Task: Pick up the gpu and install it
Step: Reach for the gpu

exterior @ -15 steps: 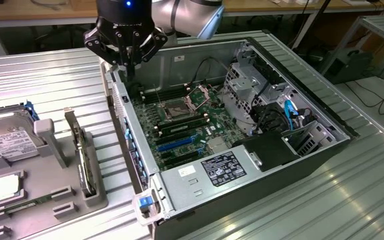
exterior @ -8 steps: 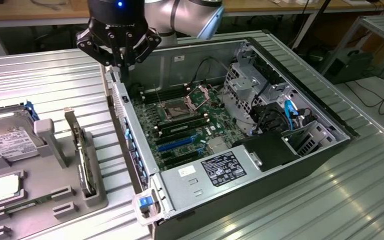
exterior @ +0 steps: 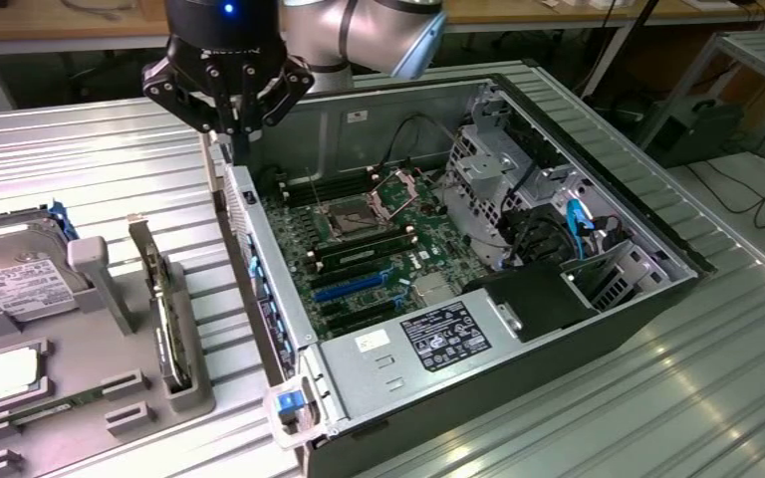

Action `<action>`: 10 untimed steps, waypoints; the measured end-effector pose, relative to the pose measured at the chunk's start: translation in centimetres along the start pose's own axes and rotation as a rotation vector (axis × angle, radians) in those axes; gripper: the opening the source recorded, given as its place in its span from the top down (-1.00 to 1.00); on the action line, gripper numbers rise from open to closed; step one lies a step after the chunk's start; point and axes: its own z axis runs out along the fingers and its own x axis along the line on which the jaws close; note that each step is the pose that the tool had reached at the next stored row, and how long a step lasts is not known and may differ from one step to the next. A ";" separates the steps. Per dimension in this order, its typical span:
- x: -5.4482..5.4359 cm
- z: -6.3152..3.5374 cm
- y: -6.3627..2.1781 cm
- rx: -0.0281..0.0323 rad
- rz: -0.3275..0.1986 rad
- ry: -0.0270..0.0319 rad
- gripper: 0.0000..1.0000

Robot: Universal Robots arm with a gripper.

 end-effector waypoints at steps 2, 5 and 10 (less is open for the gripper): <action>0.2 0.00 -0.01 0.0001 0.000 0.0004 0.79; 0.5 0.00 -0.03 0.0001 0.000 0.0009 0.79; 1.1 0.00 -0.09 0.0002 0.000 0.0021 0.79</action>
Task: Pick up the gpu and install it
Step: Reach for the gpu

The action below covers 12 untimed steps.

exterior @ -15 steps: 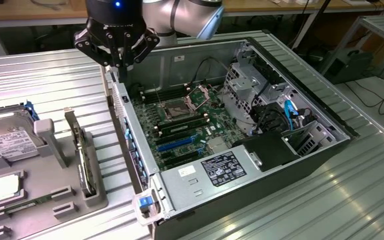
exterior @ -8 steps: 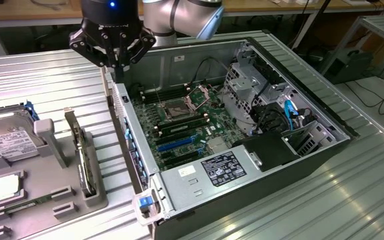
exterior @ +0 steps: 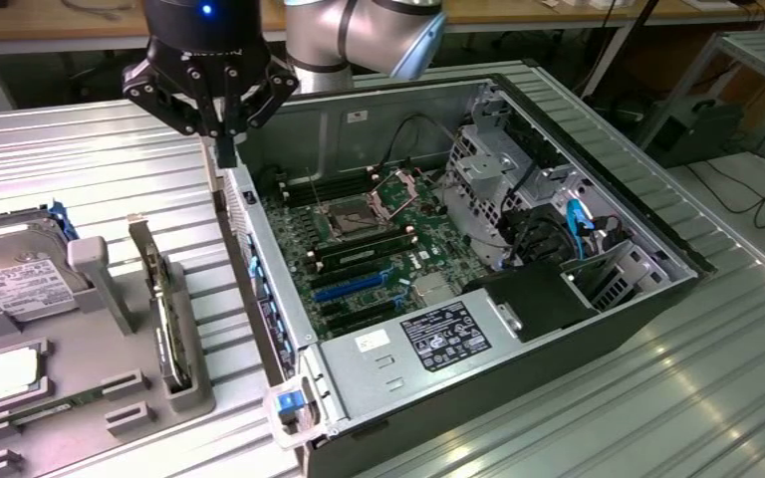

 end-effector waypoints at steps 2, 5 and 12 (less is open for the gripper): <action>0.4 0.00 -0.03 0.0001 0.000 0.0008 0.79; 0.7 0.00 -0.05 0.0001 0.000 0.0014 0.79; 1.6 -0.01 -0.12 0.0003 0.000 0.0030 0.79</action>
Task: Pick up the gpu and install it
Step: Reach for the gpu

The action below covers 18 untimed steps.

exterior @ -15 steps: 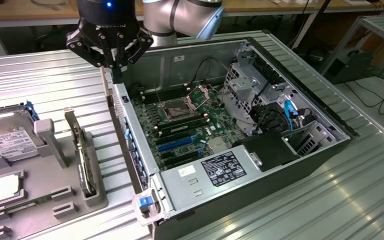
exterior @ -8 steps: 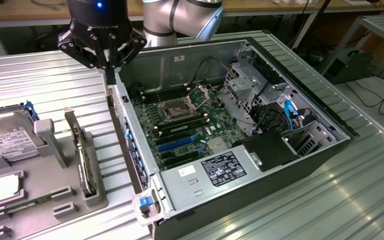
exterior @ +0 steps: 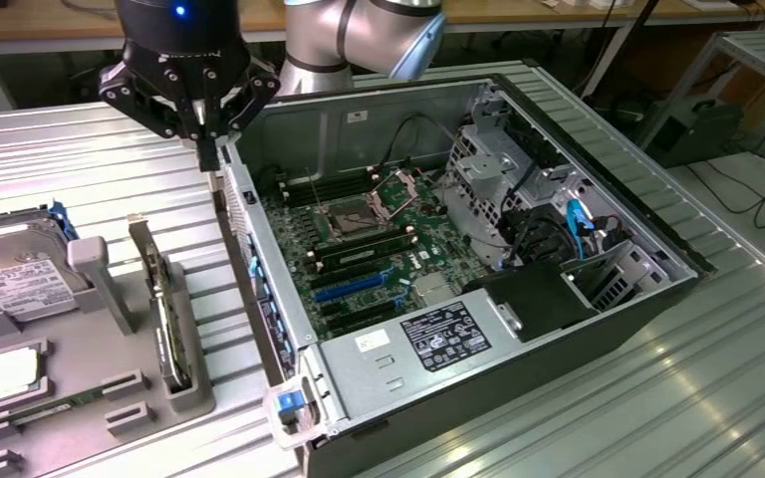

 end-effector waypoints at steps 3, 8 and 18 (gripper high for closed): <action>0.3 0.00 -0.02 0.0000 0.000 0.0005 0.79; 0.8 0.00 -0.06 0.0001 0.000 0.0014 0.79; 2.0 0.00 -0.15 0.0003 0.000 0.0033 0.79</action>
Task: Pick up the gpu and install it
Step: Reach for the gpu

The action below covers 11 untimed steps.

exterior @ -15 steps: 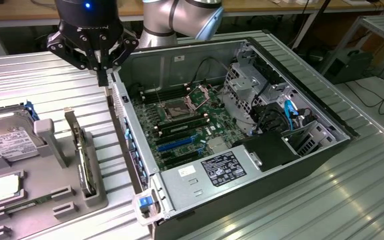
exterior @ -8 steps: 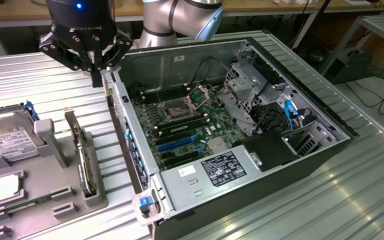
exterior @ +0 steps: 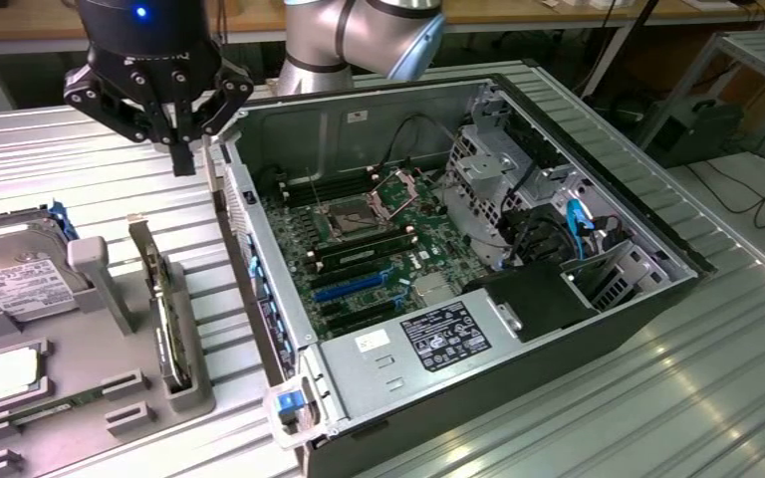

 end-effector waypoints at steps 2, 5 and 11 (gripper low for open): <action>0.2 0.00 -0.02 0.0000 0.000 0.0003 0.79; 0.7 0.00 -0.05 0.0001 0.000 0.0011 0.79; 1.4 0.00 -0.10 0.0001 0.000 0.0022 0.79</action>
